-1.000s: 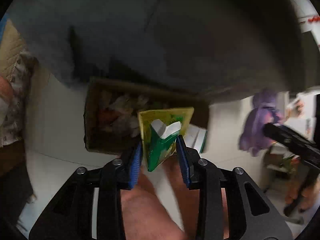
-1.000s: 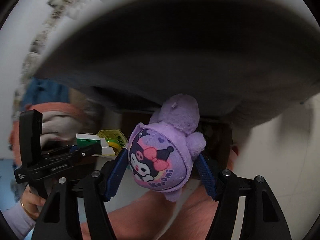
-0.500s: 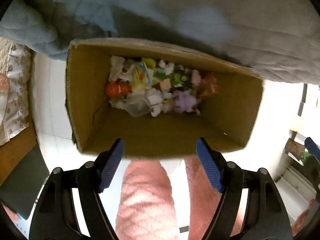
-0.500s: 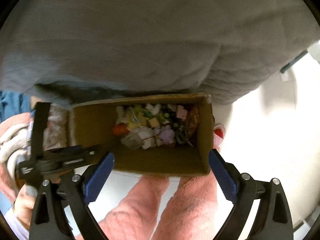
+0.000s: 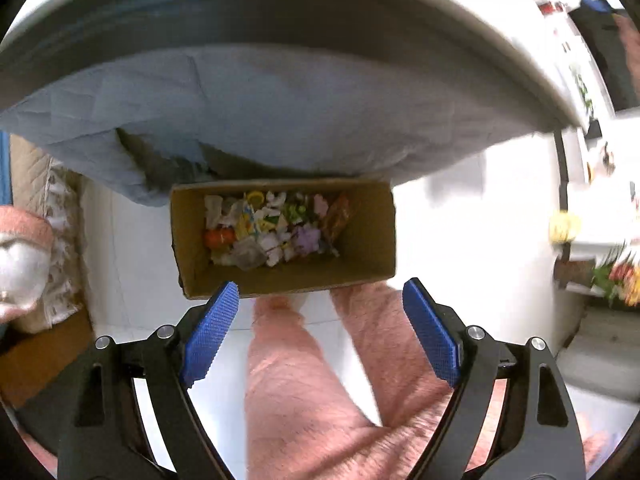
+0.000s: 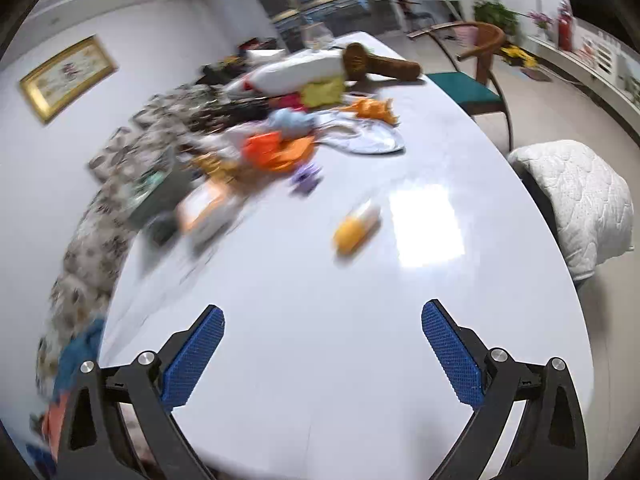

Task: Collect trash

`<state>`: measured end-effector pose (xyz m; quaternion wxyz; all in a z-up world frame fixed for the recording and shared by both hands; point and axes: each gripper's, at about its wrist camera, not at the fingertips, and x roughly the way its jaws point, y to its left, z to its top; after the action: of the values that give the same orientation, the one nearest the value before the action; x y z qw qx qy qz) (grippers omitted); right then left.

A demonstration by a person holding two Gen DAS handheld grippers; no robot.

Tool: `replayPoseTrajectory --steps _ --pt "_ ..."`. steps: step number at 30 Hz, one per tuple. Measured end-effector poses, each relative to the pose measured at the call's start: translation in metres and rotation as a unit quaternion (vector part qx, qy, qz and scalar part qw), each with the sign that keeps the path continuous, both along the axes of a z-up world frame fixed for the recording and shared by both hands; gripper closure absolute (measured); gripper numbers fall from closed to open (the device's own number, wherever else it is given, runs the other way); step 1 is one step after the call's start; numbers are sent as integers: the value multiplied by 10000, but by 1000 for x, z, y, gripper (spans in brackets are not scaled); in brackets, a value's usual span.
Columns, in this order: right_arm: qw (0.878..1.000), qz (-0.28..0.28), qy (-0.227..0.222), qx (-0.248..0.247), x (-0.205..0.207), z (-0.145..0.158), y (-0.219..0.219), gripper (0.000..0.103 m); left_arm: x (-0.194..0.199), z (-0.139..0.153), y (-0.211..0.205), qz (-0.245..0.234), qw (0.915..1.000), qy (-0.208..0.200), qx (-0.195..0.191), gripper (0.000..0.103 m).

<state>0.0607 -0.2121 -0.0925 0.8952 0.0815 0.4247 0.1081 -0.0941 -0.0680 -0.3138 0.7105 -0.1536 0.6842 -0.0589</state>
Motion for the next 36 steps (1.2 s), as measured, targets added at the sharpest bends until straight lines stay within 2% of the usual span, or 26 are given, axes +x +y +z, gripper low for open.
replayPoseTrajectory --steps 1,2,4,6,7,9,10,11,13,15,18,20,24,27,31,32,33,34,35,36 --pt "9998 -117 162 1 20 -5 4 14 4 7 0 136 9999 -16 -35 21" --pt "9988 -226 424 -10 45 -19 6 28 6 12 0 230 9997 -43 -66 21" --pt "9962 -347 798 -74 79 -37 10 44 14 26 -3 385 9991 -172 -65 21" --pt "9934 -477 1025 -203 95 -48 13 44 22 42 -8 430 9985 -352 -8 21" --pt "9928 -494 1039 -330 100 -54 17 46 26 50 -10 449 9980 -444 33 21" --pt "9930 -377 929 -631 97 -49 27 59 36 66 -14 487 9966 -654 73 21" --pt "9930 -304 891 -712 94 -48 28 76 42 74 -15 512 9957 -764 74 21" --pt "9926 -142 903 -804 96 -48 30 79 48 82 -15 543 9947 -869 81 21" --pt "9921 85 912 -856 98 -48 27 79 68 95 -15 608 9922 -1086 52 21" --pt "9928 155 961 -695 95 -47 20 79 96 107 -13 673 9885 -1357 8 21" --pt "9952 277 846 -412 84 -31 -5 79 148 118 -15 685 9839 -1631 241 21" --pt "9962 364 749 -261 72 -19 -21 79 203 123 -24 582 9781 -1934 497 21" --pt "9967 566 567 -128 51 6 -51 79 309 111 -47 481 9761 -1989 730 21" --pt "9961 714 491 -147 38 18 -66 79 381 96 -56 577 9775 -1895 729 21" --pt "9950 851 516 -36 33 24 -80 79 440 82 -64 798 9765 -1796 885 21" --pt "9948 870 527 -1 33 24 -82 79 450 78 -64 850 9761 -1768 937 27" --pt "9945 889 551 51 34 23 -84 79 458 74 -63 896 9760 -1686 1051 43" --pt "9941 909 585 118 35 23 -87 79 465 70 -64 878 9766 -1602 1139 51" --pt "9938 932 590 156 36 22 -88 79 468 70 -67 839 9739 -1652 1312 56" --pt "9936 956 583 175 36 23 -89 79 470 69 -67 801 9745 -1617 1335 56"
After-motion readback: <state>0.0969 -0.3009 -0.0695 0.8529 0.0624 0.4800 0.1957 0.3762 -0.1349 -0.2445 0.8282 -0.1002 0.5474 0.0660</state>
